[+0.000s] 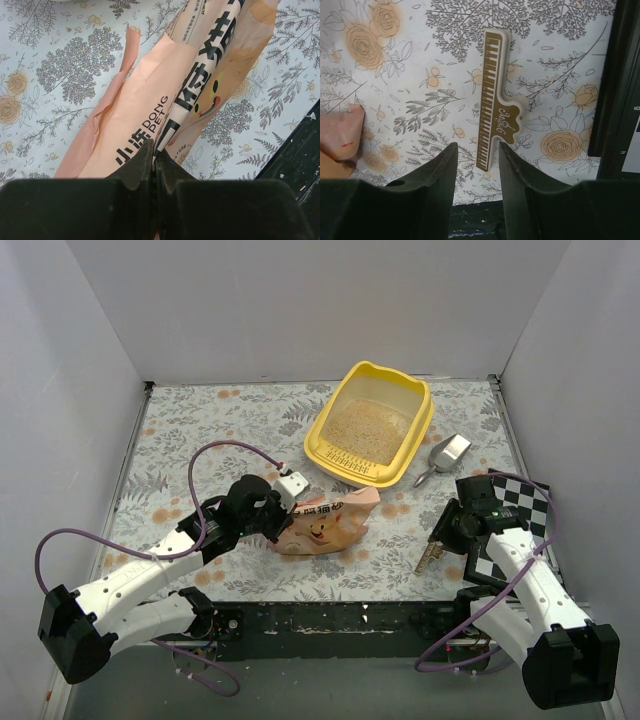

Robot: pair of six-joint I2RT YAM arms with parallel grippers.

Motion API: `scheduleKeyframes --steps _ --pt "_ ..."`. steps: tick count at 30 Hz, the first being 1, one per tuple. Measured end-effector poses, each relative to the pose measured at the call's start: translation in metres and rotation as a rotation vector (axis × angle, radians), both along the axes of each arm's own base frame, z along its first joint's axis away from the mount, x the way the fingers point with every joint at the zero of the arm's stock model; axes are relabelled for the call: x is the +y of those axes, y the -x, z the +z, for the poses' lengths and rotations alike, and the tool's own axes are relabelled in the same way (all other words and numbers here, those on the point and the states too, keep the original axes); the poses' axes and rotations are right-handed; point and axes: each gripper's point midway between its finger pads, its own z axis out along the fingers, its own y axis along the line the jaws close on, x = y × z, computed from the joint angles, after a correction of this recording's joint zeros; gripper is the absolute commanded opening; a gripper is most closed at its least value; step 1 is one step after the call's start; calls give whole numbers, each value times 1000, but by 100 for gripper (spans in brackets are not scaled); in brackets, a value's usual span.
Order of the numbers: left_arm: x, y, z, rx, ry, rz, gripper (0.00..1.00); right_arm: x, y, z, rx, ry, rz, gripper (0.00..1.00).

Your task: Fill the litter box with clean litter

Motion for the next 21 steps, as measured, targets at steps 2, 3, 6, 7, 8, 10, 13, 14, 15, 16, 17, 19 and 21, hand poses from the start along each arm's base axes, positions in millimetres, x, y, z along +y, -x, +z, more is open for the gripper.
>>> scheduleKeyframes --steps 2,3,6,7,8,10,13,14,15,16,17,19,21 --pt "0 0 0 2 2 1 0 -4 2 -6 14 5 -35 45" --pt "0 1 0 4 4 1 0 -6 2 -8 18 7 -53 45" --pt "-1 1 0 10 9 5 0 -11 5 -16 32 24 -91 46" --pt "-1 1 0 12 11 7 0 -13 6 -19 39 27 -102 46" --pt "-1 1 0 15 12 8 0 -14 7 -21 47 34 -112 47" --pt "-1 2 0 19 15 10 0 -18 7 -24 59 47 -127 46" --pt "-1 2 0 22 15 12 0 -21 5 -27 57 60 -141 46" --pt "-1 2 -1 22 15 12 0 -22 5 -28 56 62 -144 46" --pt "-2 1 -1 22 15 12 0 -22 5 -30 59 63 -146 46" --pt "-2 1 -1 23 14 13 0 -23 5 -31 61 64 -148 46" --pt "-2 1 -2 23 14 13 0 -23 4 -33 63 64 -150 46" --pt "-3 0 -2 25 12 13 0 -24 5 -37 72 65 -153 45" --pt "-3 -1 -2 26 10 14 0 -24 4 -40 72 65 -155 41"
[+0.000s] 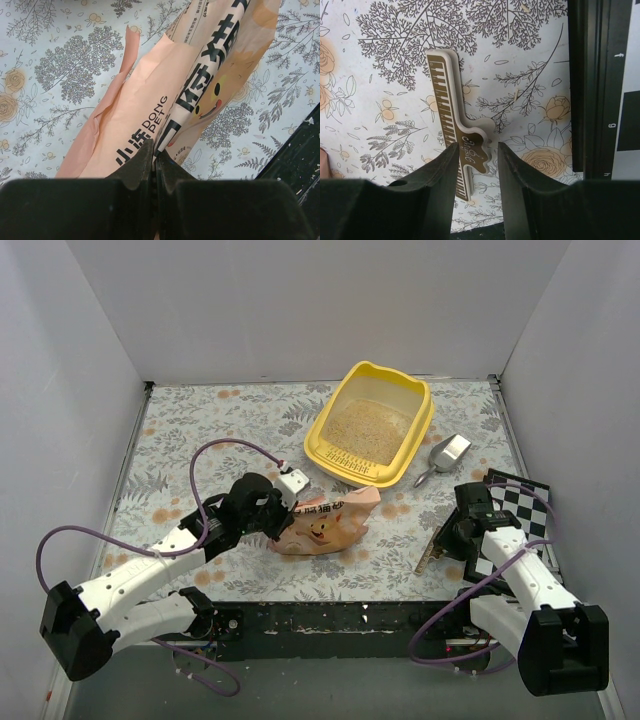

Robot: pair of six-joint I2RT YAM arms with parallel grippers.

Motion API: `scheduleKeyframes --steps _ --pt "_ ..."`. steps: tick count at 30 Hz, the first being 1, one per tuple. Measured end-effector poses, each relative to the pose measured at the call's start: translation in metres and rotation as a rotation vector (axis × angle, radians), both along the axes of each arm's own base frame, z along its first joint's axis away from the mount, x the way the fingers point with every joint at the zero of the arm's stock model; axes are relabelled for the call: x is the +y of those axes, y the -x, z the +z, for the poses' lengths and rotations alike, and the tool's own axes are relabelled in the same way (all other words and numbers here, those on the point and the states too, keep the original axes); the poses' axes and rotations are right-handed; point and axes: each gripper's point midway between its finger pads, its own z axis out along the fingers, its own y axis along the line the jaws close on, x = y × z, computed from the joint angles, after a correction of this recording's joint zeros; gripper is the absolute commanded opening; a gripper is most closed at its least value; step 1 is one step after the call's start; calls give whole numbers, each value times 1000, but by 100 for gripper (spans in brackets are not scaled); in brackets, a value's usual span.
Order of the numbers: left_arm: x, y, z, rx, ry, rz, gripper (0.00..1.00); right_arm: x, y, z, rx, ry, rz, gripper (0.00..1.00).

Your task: Fill the litter box with clean litter

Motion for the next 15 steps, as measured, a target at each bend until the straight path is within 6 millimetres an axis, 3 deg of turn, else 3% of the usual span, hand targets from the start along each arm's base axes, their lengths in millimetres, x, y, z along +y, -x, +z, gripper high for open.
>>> scheduleKeyframes --steps 6,8,10,15 --pt "0 -1 0 2 -3 3 0 2 -1 -7 0 -11 4 35" --pt "0 -1 0 2 -3 3 0 4 -2 -8 -5 -23 7 22" --pt "0 -1 0 2 -3 4 0 6 -4 -7 -14 -33 8 2" --pt "0 -1 0 3 -2 5 0 18 -14 8 -89 -102 22 1"
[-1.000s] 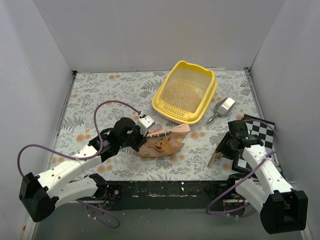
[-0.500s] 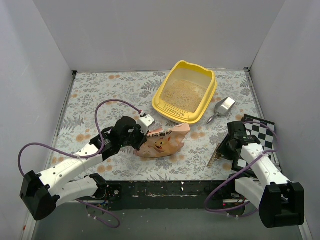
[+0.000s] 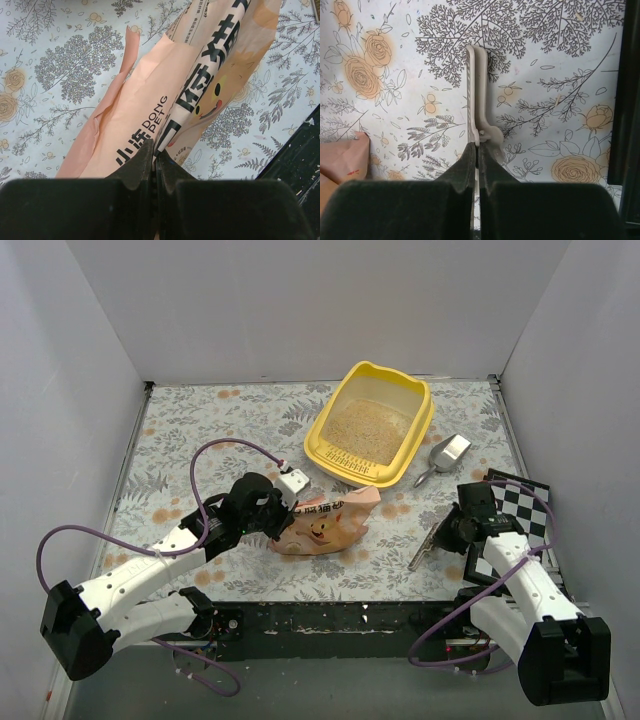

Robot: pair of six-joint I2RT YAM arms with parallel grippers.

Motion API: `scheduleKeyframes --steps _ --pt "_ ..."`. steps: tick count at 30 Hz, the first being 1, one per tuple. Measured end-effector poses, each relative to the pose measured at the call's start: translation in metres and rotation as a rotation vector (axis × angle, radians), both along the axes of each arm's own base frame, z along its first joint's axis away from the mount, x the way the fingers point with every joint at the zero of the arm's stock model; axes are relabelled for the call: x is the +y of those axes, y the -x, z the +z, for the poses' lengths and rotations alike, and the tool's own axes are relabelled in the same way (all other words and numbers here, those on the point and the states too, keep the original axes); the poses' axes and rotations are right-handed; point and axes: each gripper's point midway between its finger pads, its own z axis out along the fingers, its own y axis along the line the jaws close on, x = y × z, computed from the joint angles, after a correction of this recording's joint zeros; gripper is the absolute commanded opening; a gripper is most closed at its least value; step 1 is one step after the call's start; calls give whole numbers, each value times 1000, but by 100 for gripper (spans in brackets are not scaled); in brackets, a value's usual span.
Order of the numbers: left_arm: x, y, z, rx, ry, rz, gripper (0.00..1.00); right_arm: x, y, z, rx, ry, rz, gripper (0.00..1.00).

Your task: Fill the litter box with clean litter

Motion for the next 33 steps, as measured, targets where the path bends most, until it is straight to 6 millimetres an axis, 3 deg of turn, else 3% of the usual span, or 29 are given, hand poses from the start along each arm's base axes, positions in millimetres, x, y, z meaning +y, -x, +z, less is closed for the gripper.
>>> scheduleKeyframes --steps 6,8,11,15,19,23,29,33 --pt "0 0 0 2 1 6 0 -3 -3 5 -32 18 10 1" --pt "1 -1 0 1 0 8 12 -7 -3 7 -43 43 16 1" --pt "1 -1 4 3 -4 10 19 -12 -8 19 -67 79 36 1" --pt "-3 -5 20 6 -2 17 33 -15 -28 55 -152 112 69 1" --pt "-14 -10 43 36 12 11 43 -13 -55 109 -286 142 134 1" --pt "-32 -10 86 73 86 -9 38 -6 -77 162 -419 154 230 1" --pt "-73 -26 183 85 284 -12 40 27 -99 243 -642 90 427 1" --pt "-96 -31 213 157 432 -51 39 58 -101 275 -761 -13 555 1"
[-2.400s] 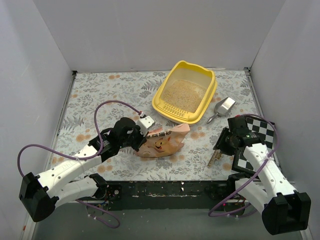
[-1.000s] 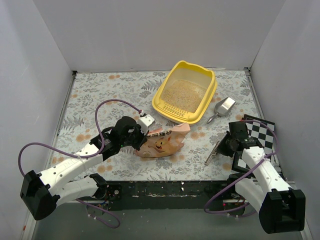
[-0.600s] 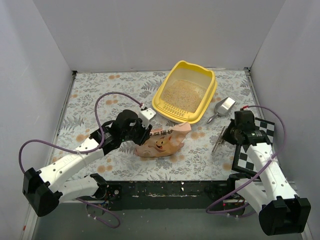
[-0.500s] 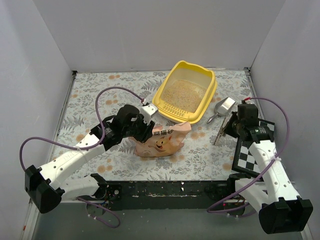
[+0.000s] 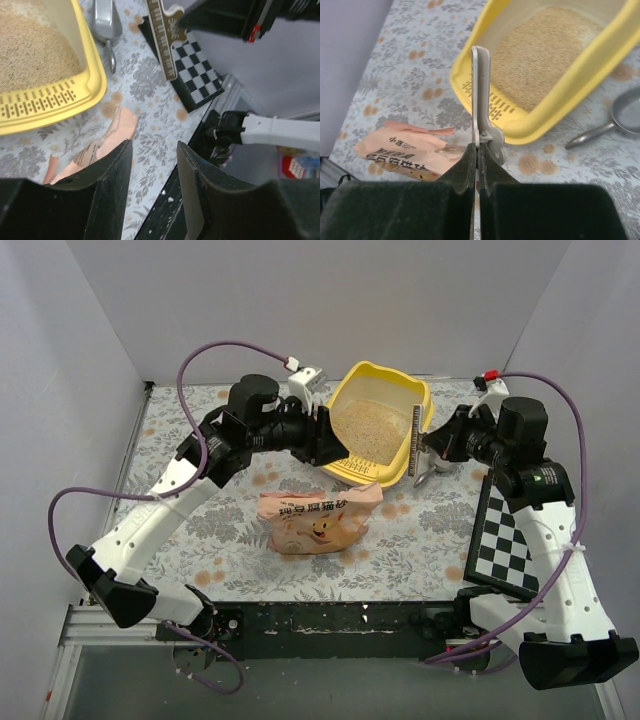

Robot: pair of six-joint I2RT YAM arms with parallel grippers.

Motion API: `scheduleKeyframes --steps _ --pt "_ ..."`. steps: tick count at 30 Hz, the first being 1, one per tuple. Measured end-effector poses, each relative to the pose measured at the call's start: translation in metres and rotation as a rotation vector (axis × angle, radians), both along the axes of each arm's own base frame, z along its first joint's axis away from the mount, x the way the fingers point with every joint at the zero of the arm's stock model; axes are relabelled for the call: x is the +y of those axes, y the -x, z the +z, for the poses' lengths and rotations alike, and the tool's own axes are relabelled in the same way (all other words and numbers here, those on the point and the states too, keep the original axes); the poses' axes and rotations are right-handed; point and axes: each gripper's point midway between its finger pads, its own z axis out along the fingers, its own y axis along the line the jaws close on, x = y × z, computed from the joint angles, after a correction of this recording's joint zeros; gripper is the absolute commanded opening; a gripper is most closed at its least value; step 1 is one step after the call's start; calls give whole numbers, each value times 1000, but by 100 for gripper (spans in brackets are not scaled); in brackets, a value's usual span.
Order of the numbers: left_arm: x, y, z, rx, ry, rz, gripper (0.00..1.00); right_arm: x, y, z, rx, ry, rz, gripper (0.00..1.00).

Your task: Fill the litter box with clean litter

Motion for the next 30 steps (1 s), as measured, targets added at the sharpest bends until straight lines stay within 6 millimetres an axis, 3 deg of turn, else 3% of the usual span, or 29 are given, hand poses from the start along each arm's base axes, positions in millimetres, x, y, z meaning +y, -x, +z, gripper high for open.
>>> scheduleKeyframes --steps 6,13,21,30 --pt "-5 -39 24 104 243 -12 39 36 4 26 -70 -118 193 1" --pt "-9 -71 32 208 429 -55 39 72 8 52 -114 -245 360 1" --pt "-9 -77 47 228 515 -102 39 117 14 62 -106 -298 498 1" --pt "-5 -77 48 231 543 -125 35 138 12 63 -88 -327 544 1"
